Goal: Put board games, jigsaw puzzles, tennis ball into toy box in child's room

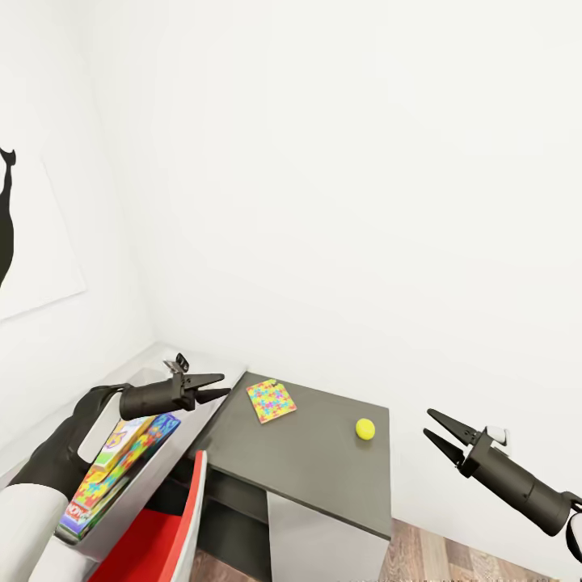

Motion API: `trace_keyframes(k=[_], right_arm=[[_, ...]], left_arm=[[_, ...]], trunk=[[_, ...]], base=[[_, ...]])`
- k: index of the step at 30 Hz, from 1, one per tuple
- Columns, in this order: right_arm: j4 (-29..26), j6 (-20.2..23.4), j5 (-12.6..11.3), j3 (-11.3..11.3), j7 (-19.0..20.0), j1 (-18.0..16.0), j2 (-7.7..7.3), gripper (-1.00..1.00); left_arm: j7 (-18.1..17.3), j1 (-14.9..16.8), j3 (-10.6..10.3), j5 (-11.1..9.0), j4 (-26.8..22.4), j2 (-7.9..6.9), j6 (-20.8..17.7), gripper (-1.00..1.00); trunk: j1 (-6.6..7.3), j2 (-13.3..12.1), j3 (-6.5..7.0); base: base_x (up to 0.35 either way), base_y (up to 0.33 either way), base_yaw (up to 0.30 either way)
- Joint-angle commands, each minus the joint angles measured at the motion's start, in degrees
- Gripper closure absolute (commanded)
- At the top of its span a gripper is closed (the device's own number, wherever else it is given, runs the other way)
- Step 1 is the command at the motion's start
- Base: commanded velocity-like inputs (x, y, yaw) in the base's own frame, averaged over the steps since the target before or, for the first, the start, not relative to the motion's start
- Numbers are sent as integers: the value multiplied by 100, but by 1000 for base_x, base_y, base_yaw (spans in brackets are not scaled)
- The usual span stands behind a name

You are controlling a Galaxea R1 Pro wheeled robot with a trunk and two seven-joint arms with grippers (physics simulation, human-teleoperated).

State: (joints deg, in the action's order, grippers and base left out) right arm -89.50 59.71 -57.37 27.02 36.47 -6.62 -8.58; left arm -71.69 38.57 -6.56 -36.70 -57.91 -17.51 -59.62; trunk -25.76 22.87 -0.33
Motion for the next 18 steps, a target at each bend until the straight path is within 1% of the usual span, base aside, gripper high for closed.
trace_keyframes(k=[1, 4, 8, 11, 18], right_arm=[[3, 29, 30, 9, 37, -6, 3, -100], [3, 29, 30, 14, 36, -6, 5, -100], [3, 29, 32, 59, 36, -6, 6, -100], [3, 29, 31, 76, 36, -6, 6, -100], [12, 29, 19, 92, 36, -6, -4, -100]], left_arm=[[-12, 1, -11, -15, 0, -5, -38, -100], [-8, 1, -26, -4, 3, 5, -38, -100], [-4, 2, -155, 10, 6, 10, -37, -100], [-3, 2, -204, 12, 6, 10, -34, -100], [-7, 1, -237, -31, 2, -2, -32, -100]], trunk=[[-2, 5, -2], [-2, 5, 4], [-2, 5, 12], [-2, 5, 18], [-2, 5, 27]], base=[[0, 0, -277], [0, 0, -277], [0, 0, -277], [0, 0, -277], [0, 0, -277]])
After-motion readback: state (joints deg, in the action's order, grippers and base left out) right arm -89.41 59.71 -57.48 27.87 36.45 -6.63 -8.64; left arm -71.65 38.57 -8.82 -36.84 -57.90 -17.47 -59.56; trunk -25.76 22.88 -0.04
